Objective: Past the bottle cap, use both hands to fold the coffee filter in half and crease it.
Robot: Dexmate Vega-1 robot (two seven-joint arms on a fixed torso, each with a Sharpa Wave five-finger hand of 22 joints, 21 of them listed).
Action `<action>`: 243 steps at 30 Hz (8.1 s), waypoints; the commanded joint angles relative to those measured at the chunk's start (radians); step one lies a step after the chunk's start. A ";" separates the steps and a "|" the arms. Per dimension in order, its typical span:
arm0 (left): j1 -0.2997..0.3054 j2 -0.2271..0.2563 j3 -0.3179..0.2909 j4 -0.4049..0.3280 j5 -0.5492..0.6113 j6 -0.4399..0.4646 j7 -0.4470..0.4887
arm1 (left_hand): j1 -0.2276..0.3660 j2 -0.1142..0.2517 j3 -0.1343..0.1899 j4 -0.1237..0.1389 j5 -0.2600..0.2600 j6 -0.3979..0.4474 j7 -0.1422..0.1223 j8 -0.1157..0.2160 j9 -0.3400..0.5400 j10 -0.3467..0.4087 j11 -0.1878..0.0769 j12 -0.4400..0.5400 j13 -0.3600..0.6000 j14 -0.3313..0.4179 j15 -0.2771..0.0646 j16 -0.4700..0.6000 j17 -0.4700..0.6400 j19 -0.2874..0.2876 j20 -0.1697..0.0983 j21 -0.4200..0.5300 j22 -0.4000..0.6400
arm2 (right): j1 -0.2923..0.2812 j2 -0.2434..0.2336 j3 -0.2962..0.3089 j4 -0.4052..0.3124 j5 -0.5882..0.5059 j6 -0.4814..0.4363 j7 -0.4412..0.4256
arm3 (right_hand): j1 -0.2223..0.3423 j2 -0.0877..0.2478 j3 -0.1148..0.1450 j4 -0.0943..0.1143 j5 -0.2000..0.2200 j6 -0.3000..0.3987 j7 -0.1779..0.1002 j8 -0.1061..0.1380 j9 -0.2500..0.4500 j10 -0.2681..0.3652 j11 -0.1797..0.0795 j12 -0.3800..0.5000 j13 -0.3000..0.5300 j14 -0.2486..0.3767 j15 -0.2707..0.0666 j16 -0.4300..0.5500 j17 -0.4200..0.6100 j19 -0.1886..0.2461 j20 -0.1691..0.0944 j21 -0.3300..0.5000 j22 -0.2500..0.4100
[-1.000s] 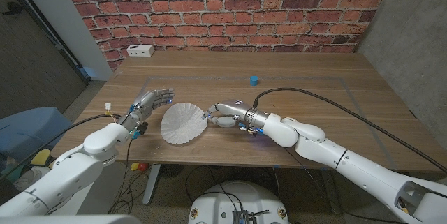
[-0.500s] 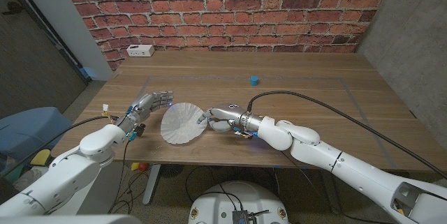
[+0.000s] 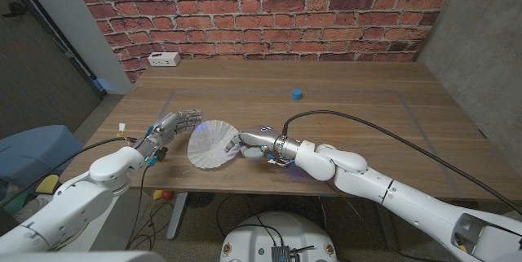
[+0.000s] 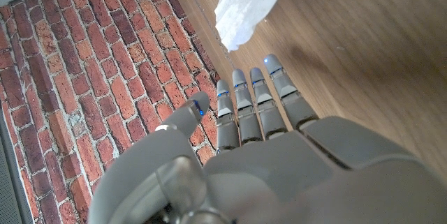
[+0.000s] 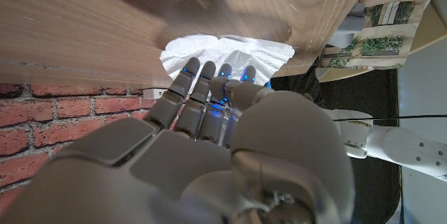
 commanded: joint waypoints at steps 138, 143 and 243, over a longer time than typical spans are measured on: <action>-0.703 0.178 0.586 -0.158 0.469 0.588 -0.272 | 0.112 -0.032 0.017 -0.007 0.193 -0.045 -0.028 0.009 0.008 0.026 -0.096 -0.083 -0.011 0.119 -0.095 -0.023 0.001 0.196 -0.058 0.078 -0.009 | 0.031 -0.034 0.092 0.047 0.069 -0.100 -0.214 | -0.009 -0.031 -0.192 -0.050 -0.154 0.124 -0.046 0.003 0.001 0.033 -0.072 -0.030 0.007 0.015 -0.130 -0.070 0.028 -0.007 0.033 0.044 -0.003; -0.715 0.169 0.603 -0.182 0.519 0.586 -0.298 | 0.120 -0.023 0.033 -0.022 0.198 -0.015 -0.048 0.008 0.007 0.059 -0.121 -0.078 -0.012 0.141 -0.110 -0.024 -0.003 0.169 -0.076 0.073 -0.005 | 0.048 -0.032 0.072 0.026 0.027 -0.136 -0.160 | 0.057 -0.003 -0.181 -0.038 -0.144 0.115 -0.103 -0.004 0.000 0.003 -0.155 -0.035 0.005 -0.070 -0.181 -0.098 0.032 -0.084 0.011 0.022 -0.002; -0.717 0.092 0.583 -0.136 0.730 0.292 -0.424 | -0.316 -0.016 -0.280 0.287 -0.050 0.298 0.057 0.040 0.008 0.237 0.000 -0.016 0.003 0.138 -0.024 0.049 0.010 -0.193 -0.085 0.130 0.033 | 0.239 0.042 -0.098 0.263 0.025 -0.371 0.040 | -0.483 -0.023 -0.417 0.195 -0.169 0.129 0.076 0.005 -0.005 0.112 0.085 0.011 -0.008 0.062 -0.028 -0.023 -0.031 0.029 0.066 0.074 -0.010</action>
